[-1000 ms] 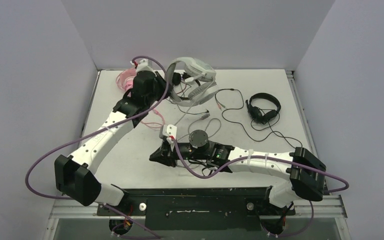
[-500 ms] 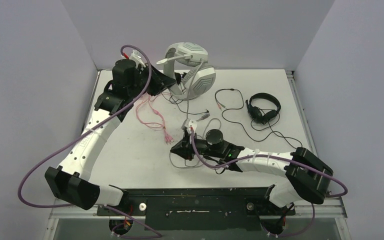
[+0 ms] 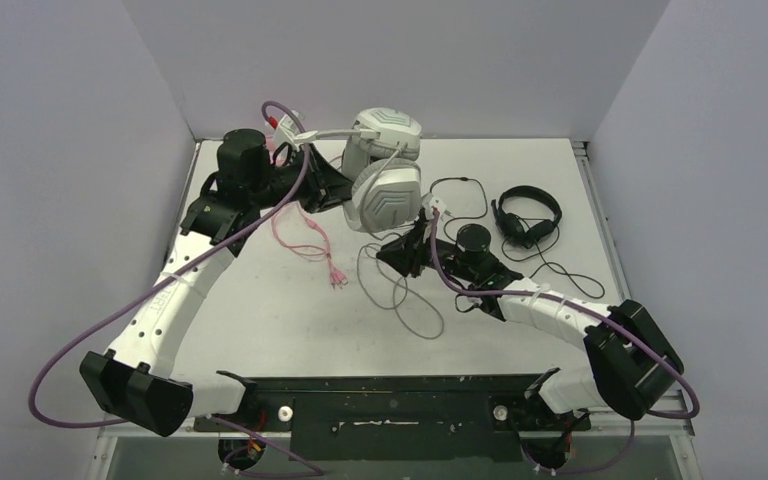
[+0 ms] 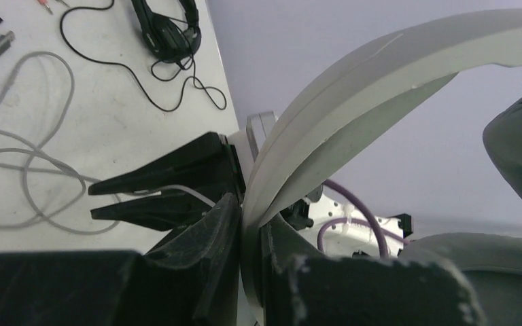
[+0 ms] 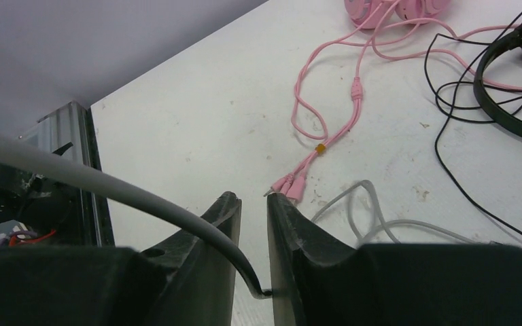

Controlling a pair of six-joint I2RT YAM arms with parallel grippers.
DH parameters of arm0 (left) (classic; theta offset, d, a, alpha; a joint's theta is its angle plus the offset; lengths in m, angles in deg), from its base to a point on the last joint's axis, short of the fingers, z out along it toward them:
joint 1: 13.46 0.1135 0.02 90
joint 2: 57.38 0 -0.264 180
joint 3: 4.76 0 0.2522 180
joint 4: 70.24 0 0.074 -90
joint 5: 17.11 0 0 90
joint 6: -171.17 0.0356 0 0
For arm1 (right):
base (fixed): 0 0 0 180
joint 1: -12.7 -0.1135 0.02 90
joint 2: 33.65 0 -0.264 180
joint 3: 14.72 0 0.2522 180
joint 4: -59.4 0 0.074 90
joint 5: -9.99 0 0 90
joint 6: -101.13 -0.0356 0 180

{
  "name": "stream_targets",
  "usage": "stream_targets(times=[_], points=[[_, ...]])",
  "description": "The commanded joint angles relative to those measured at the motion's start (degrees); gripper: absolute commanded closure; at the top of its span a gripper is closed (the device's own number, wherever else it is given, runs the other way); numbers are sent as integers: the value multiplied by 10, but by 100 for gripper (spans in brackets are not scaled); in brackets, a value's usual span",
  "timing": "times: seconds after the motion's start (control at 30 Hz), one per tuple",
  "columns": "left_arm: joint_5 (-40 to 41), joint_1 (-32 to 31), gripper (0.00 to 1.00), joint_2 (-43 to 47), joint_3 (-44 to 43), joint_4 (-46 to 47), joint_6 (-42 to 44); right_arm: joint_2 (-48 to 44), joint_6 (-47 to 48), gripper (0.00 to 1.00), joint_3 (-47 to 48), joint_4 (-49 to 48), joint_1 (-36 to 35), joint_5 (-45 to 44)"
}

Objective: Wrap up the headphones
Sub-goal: Wrap the headphones cable around the headphones.

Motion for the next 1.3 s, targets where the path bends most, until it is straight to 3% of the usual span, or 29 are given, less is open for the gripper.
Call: stream_targets(times=[0.0, 0.13, 0.33, 0.53, 0.87, 1.07, 1.27], points=[[-83, -1, 100, 25, 9, 51, 15, -22, -18, 75, -3, -26, 23, 32], [-117, -5, 100, 27, 23, 49, 32, -27, -45, 73, -15, -56, 50, 42], [-115, -9, 100, 24, 14, -21, 109, -22, -70, 75, -15, -91, 77, 60], [-97, -12, 100, 21, 4, -62, 132, -1, -101, 73, -21, -170, 82, 80], [-83, -33, 100, 21, -12, -115, 175, 32, -127, 69, -42, -270, 87, 35], [-80, -34, 100, 21, -19, -114, 162, 65, -127, 63, -46, -345, 81, 71], [-77, -37, 100, 24, -10, -61, 102, 118, -82, 56, -83, -477, 53, 17]])
